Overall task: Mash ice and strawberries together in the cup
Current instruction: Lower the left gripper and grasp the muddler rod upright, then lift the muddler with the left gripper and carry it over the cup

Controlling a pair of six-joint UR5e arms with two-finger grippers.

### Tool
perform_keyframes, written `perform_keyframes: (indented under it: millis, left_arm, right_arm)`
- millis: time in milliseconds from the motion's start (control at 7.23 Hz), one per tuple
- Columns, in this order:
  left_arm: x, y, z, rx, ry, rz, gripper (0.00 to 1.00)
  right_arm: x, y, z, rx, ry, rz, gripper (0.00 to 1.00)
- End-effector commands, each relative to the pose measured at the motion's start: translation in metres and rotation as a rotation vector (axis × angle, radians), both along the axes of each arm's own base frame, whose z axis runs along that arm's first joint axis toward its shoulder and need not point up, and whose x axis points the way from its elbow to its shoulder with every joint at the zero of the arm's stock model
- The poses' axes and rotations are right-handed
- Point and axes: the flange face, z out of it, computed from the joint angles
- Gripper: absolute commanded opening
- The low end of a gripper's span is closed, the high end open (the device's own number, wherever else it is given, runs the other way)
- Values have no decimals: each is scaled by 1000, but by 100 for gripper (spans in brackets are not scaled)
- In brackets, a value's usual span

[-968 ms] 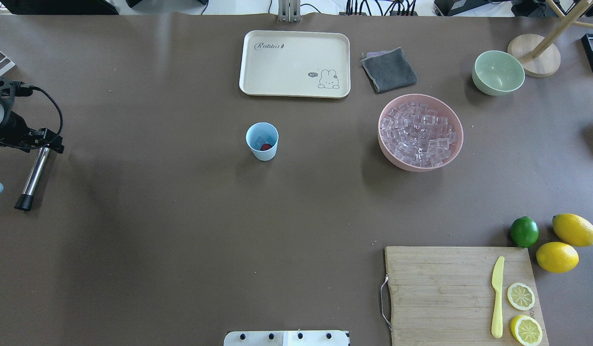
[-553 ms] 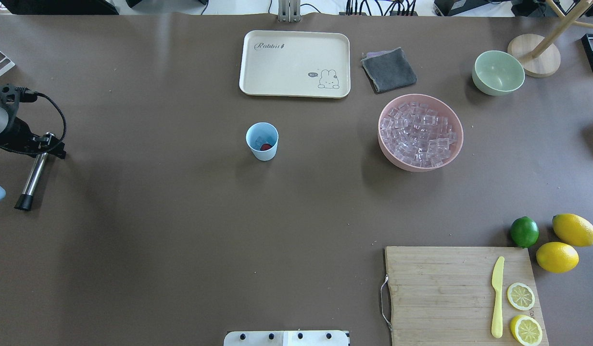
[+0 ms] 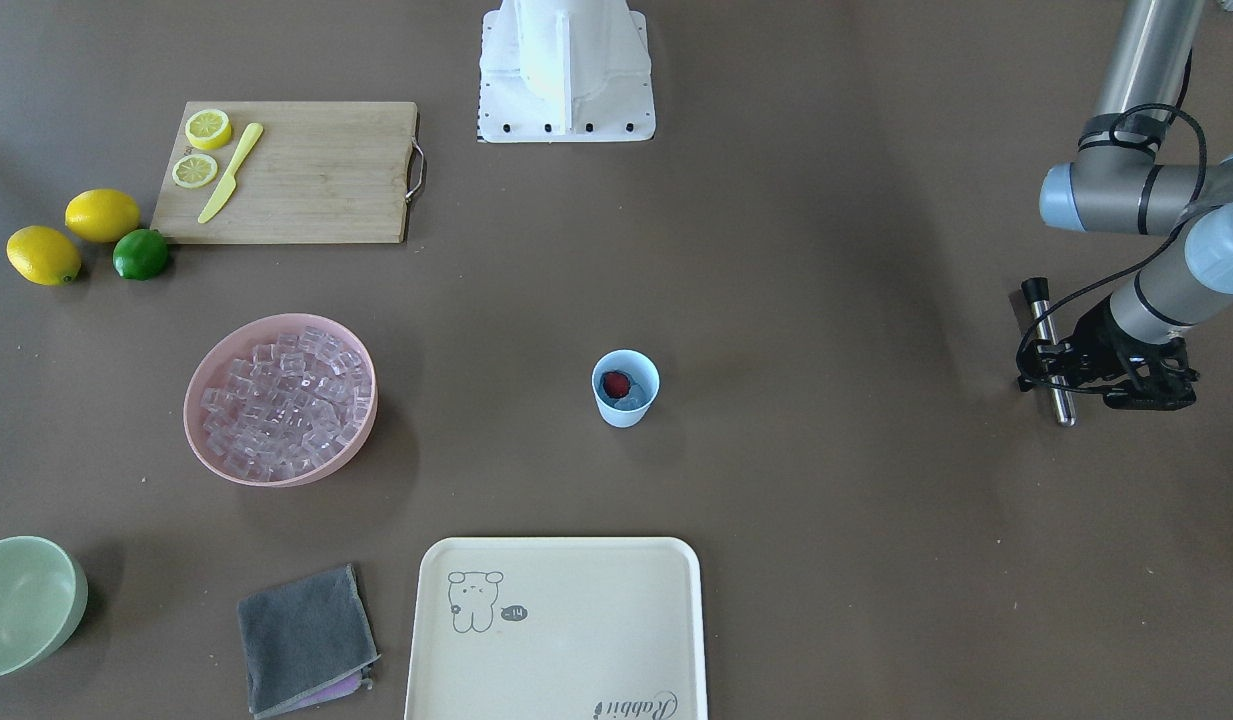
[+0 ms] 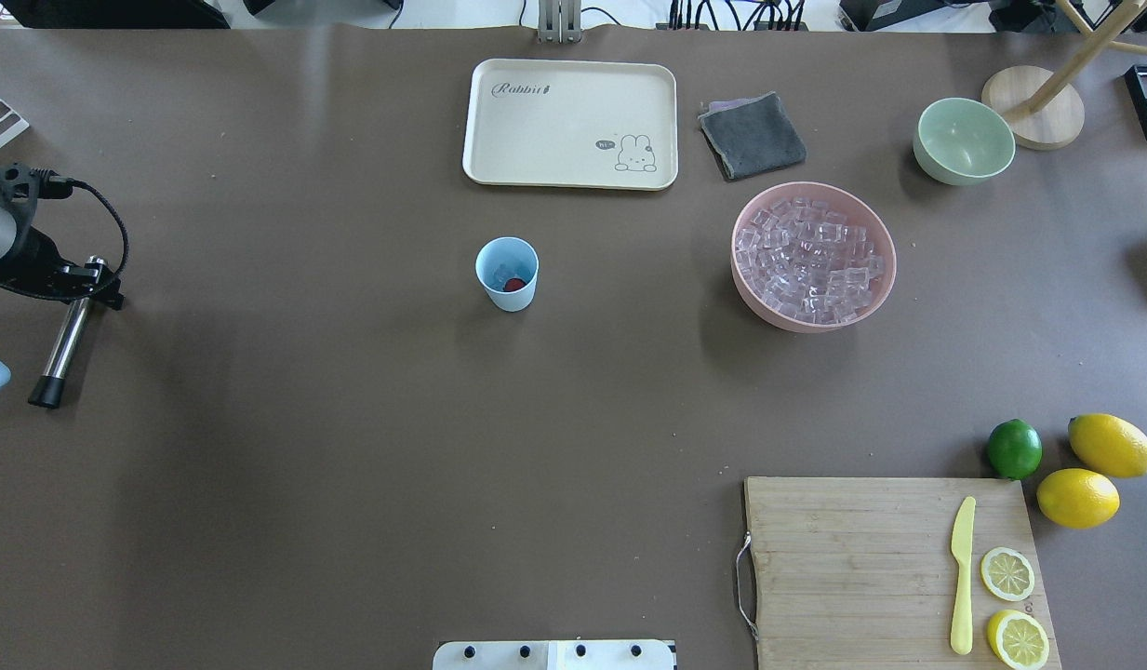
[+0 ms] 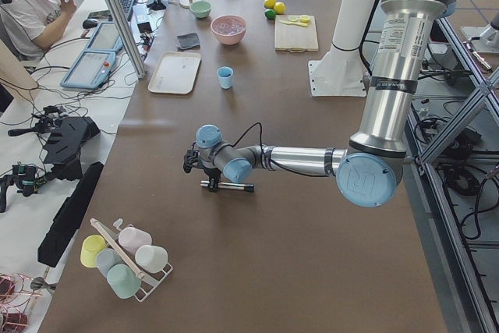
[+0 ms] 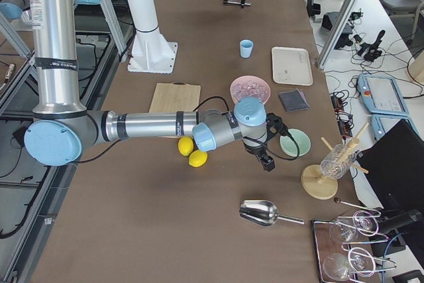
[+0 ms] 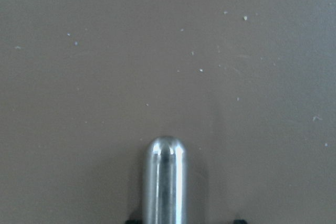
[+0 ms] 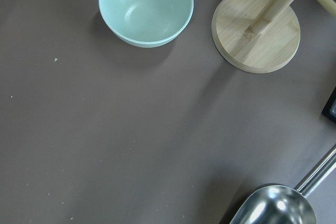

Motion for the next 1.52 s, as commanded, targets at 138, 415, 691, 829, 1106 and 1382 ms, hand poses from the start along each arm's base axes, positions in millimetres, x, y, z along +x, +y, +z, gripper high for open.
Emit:
perform_keyframes:
  millis: [138,415,691,829,1106,1382]
  left_arm:
    - [2,0,-2,-1,6,5,20]
    - [1,0,-5,1,9,6,0]
    - [2,0,-22,25,26,2,0]
    - [4,-6,-35,41,35,-2,0]
    - [15,-42,-88,75,57,-28,0]
    - [33,-87,-175,96,105,-92,0]
  right_arm:
    - [1,0,2,-2,13,20,99]
    - [1,-2,3,-5,14,20,99]
    - [1,0,3,-3,13,20,99]
    - [1,-1,2,-4,13,21,99]
    - [1,-4,1,-2,11,21,99]
    - [0,-7,-3,4,10,21,99]
